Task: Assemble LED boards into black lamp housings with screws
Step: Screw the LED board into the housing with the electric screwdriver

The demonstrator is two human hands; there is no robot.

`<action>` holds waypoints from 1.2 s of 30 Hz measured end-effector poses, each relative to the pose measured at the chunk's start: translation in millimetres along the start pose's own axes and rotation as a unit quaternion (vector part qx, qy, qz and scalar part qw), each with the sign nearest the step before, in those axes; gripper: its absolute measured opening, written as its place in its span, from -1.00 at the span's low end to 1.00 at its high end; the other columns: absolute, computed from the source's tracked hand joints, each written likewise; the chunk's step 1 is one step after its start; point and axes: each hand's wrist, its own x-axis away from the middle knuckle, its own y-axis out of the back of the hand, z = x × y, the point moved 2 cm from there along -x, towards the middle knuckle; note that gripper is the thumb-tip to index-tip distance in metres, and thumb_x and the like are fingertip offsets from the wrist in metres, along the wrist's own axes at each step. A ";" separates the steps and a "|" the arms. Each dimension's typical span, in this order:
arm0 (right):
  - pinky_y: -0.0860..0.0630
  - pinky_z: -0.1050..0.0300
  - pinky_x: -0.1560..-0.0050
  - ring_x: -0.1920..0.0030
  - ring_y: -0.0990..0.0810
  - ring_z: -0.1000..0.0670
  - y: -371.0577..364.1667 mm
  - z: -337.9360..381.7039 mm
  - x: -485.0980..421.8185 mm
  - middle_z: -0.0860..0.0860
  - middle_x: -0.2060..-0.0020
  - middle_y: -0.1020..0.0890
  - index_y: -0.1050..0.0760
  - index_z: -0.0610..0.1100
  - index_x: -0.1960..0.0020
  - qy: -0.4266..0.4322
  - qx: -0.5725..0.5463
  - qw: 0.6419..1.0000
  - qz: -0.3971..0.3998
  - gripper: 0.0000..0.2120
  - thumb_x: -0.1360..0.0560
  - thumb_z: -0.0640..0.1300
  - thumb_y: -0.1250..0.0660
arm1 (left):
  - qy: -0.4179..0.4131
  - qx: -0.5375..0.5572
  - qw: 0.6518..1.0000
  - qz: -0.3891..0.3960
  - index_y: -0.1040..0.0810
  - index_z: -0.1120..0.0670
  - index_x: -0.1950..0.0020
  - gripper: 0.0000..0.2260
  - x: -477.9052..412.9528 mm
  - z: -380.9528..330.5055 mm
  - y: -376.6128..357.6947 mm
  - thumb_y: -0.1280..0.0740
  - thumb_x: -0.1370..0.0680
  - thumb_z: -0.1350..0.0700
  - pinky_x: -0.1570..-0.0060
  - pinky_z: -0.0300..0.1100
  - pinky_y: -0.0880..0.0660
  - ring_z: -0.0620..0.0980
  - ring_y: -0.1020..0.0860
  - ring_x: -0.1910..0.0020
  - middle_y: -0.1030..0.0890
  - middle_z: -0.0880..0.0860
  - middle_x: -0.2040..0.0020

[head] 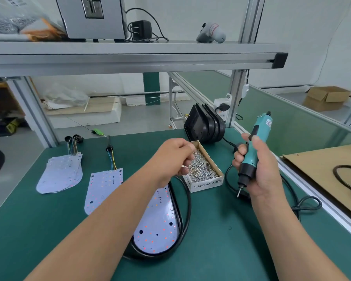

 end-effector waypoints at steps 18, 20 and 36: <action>-0.49 0.24 0.40 0.37 -0.50 0.06 -95.9 -14.1 35.9 -0.05 0.23 -0.61 -0.45 -0.09 -0.01 -0.040 -0.080 0.993 0.077 -0.87 -0.65 -0.04 -0.33 | 0.166 0.388 0.903 0.077 -0.51 0.15 0.09 -0.95 115.9 36.1 61.6 -0.30 -0.55 0.18 0.61 -0.32 -0.25 -0.07 -0.28 0.36 -0.50 0.09 0.17; -0.46 0.25 0.40 0.38 -0.46 0.08 -112.5 -10.1 33.7 -0.03 0.23 -0.57 -0.50 -0.12 -0.02 -0.036 -0.111 0.990 0.081 -0.87 -0.67 -0.06 -0.31 | 0.162 0.387 0.905 0.073 -0.50 0.14 0.08 -0.95 117.2 37.1 60.8 -0.32 -0.56 0.17 0.61 -0.33 -0.23 -0.08 -0.29 0.37 -0.51 0.09 0.17; -0.47 0.26 0.35 0.36 -0.44 0.09 -114.4 -17.3 47.3 0.01 0.23 -0.53 -0.56 -0.10 0.01 -0.020 -0.223 0.973 0.050 -0.88 -0.63 -0.06 -0.35 | 0.091 0.284 0.953 0.059 -0.66 0.16 0.06 -0.92 132.8 45.5 55.5 -0.49 -0.47 0.22 0.54 -0.34 -0.23 -0.10 -0.33 0.38 -0.60 0.16 0.12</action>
